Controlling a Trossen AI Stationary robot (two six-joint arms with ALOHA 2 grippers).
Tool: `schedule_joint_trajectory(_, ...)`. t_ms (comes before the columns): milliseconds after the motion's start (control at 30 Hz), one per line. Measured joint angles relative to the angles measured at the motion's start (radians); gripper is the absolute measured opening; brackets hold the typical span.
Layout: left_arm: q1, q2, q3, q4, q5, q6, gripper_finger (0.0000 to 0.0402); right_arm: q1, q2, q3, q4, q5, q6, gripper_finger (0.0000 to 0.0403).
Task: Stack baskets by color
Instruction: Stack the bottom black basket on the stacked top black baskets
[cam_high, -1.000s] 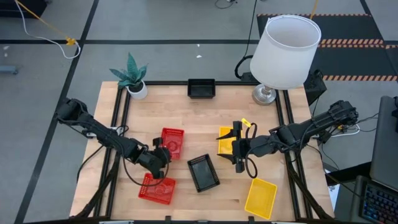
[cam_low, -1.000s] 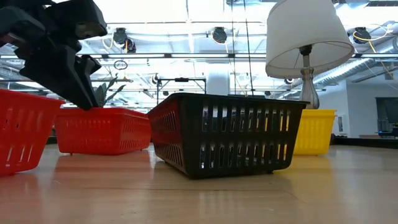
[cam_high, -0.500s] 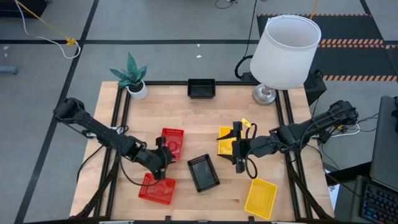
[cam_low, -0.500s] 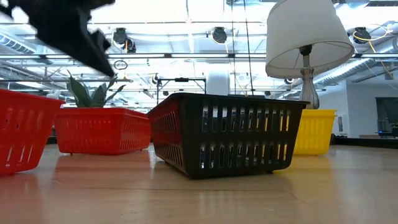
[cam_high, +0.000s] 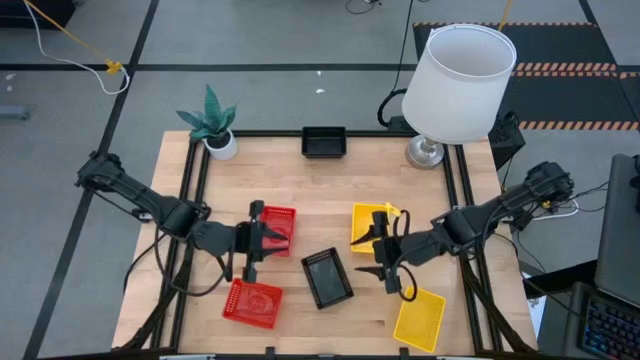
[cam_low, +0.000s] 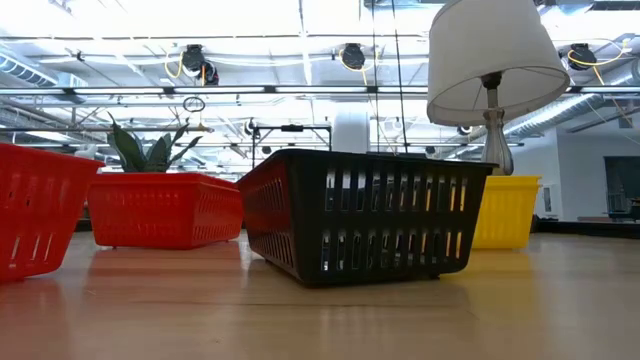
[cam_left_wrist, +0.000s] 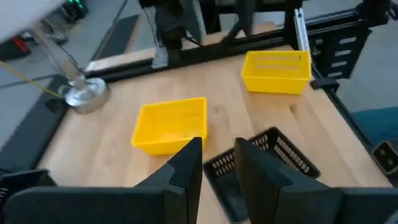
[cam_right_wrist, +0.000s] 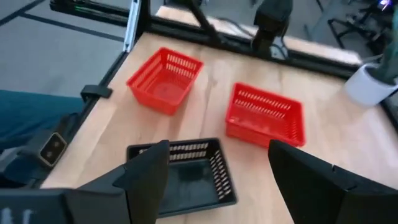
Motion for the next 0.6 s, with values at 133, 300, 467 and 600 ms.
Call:
schedule_joint_trajectory(133, 0.003, -0.001, 0.007, -0.014, -0.022, 0.056, 0.0097, 0.024, 0.037, 0.000, -0.011, -0.021, 0.062, 0.0265)
schedule_joint_trajectory(300, 0.025, 0.003, -0.001, -0.078, -0.023, 0.084, 0.0097, 0.050, 0.112, 0.005, -0.010, -0.108, 0.135, 0.0265)
schedule_joint_trajectory(467, 0.071, 0.003, -0.001, -0.097, -0.024, 0.112, 0.0097, 0.061, 0.226, 0.027, -0.010, -0.198, 0.149, 0.0265)
schedule_joint_trajectory(600, 0.114, 0.002, -0.001, -0.086, -0.024, 0.150, 0.0097, 0.049, 0.327, 0.062, -0.004, -0.263, 0.167, 0.0265)
